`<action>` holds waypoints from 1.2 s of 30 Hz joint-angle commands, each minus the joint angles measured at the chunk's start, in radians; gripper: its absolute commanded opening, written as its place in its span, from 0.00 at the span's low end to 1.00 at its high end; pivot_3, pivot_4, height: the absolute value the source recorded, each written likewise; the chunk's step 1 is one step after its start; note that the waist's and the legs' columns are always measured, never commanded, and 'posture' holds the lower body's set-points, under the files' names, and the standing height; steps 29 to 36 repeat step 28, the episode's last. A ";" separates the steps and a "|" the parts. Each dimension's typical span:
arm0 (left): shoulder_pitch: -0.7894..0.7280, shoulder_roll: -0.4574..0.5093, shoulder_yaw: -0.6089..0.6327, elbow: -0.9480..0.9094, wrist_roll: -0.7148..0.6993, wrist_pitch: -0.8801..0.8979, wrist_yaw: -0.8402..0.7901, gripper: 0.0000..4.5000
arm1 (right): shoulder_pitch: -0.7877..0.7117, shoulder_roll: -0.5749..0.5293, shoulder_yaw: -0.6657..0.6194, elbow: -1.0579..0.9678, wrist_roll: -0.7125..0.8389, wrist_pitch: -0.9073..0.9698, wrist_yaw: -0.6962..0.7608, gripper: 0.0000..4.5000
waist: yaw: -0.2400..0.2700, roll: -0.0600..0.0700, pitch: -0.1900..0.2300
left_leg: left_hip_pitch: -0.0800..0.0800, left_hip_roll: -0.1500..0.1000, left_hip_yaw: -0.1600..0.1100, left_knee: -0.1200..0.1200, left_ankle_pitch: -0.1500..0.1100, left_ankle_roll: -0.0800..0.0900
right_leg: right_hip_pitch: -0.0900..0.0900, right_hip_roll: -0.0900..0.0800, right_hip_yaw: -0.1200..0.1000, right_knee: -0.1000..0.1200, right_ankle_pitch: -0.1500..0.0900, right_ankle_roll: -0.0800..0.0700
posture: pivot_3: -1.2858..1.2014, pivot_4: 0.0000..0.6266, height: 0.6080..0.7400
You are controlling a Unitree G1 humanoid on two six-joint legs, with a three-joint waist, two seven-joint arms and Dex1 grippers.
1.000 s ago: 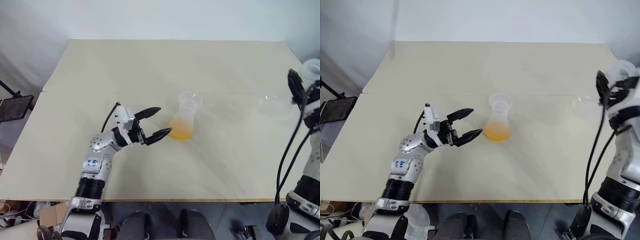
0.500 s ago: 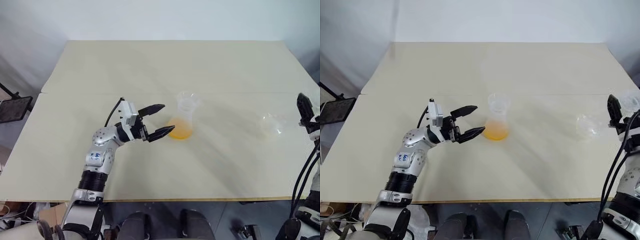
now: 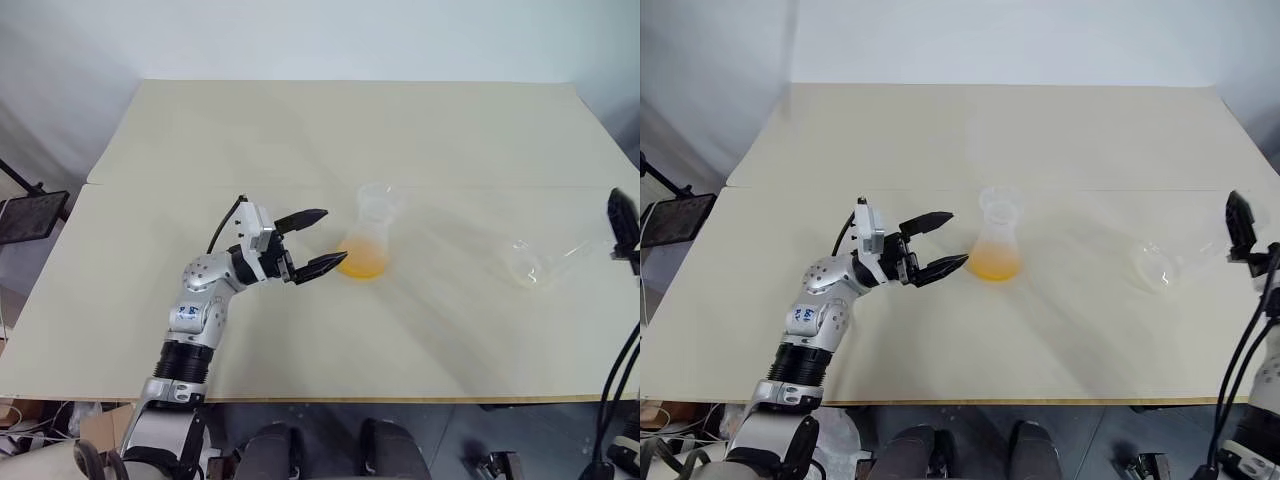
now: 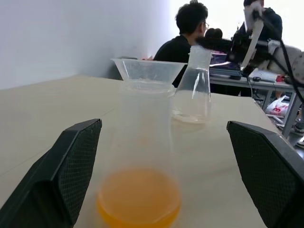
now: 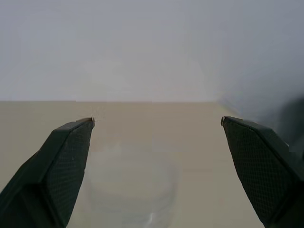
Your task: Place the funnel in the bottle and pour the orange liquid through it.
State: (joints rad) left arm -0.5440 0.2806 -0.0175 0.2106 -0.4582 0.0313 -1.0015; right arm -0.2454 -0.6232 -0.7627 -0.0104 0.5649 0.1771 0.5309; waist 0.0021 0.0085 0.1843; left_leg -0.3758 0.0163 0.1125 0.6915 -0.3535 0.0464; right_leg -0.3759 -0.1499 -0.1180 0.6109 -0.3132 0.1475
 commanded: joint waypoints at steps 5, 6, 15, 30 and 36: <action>0.005 0.118 0.047 -0.026 -0.015 0.015 -0.070 1.00 | 0.023 -0.163 -0.022 -0.178 0.191 0.105 0.143 1.00 | -0.001 0.000 0.000 | 0.000 0.000 0.000 0.000 0.000 0.000 | 0.000 0.000 0.000 -0.001 0.000 0.000 | 0.52 0.24 1.00; 0.006 0.136 0.050 -0.029 -0.020 0.026 -0.086 1.00 | 0.046 -0.192 0.002 -0.202 0.207 0.134 0.192 1.00 | 0.000 0.000 0.000 | 0.000 0.000 0.000 0.000 0.000 0.000 | 0.000 0.000 0.000 0.000 0.000 0.000 | 0.52 0.24 1.00; 0.059 0.255 0.060 -0.035 0.020 0.033 -0.126 1.00 | 0.304 -0.168 0.147 -0.370 0.173 0.034 0.505 1.00 | 0.019 -0.001 0.000 | 0.000 0.000 0.000 0.000 0.000 0.000 | 0.000 0.000 0.000 -0.001 0.000 0.000 | 0.52 0.24 1.00; 0.226 0.348 0.117 -0.179 0.012 0.055 -0.106 1.00 | 0.518 -0.153 0.212 -0.246 0.055 -0.184 0.766 1.00 | 0.019 -0.002 0.001 | 0.004 0.001 0.002 0.000 0.000 0.000 | 0.002 0.000 0.002 -0.001 0.000 0.000 | 0.52 0.24 1.00; 0.226 0.348 0.117 -0.179 0.012 0.055 -0.106 1.00 | 0.518 -0.153 0.212 -0.246 0.055 -0.184 0.766 1.00 | 0.019 -0.002 0.001 | 0.004 0.001 0.002 0.000 0.000 0.000 | 0.002 0.000 0.002 -0.001 0.000 0.000 | 0.52 0.24 1.00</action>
